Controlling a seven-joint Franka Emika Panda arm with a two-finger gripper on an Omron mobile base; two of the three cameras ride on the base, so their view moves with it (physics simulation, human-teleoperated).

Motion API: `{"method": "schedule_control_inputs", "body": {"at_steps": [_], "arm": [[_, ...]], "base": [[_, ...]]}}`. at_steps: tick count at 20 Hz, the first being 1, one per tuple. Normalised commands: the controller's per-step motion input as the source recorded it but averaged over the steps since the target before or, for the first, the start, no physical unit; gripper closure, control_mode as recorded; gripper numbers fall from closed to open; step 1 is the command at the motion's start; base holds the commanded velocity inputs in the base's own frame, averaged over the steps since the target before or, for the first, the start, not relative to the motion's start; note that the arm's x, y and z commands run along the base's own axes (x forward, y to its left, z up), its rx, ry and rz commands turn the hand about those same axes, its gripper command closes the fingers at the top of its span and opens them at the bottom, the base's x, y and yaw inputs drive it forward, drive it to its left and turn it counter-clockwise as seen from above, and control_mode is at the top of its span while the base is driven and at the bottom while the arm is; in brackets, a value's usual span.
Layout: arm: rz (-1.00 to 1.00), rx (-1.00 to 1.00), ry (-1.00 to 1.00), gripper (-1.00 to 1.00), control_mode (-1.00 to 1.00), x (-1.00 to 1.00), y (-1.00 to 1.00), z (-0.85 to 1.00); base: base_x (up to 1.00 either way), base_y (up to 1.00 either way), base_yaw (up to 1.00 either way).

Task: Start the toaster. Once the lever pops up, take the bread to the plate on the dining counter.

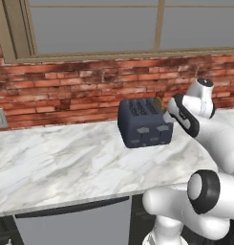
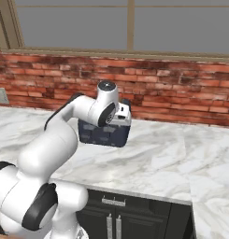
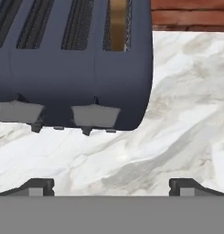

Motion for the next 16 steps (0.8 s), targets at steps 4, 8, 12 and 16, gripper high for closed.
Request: {"method": "schedule_control_inputs", "body": {"at_steps": [4, 8, 12, 16], "arm": [[-0.02, -0.03, 0.00, -1.00, -1.00, 0.22, 0.20, -0.29], [-0.02, 0.00, 0.00, -1.00, -1.00, 0.19, 0.06, -0.23], [-0.03, 0.00, 0.00, -1.00, -1.00, 0.21, 0.01, -0.22], [0.00, 0.00, 0.00, -1.00, -1.00, 0.20, 0.00, -0.20]], "base": [[0.00, 0.00, 0.00], [0.00, 0.00, 0.00], [0.00, 0.00, 0.00], [0.00, 0.00, 0.00]]}}
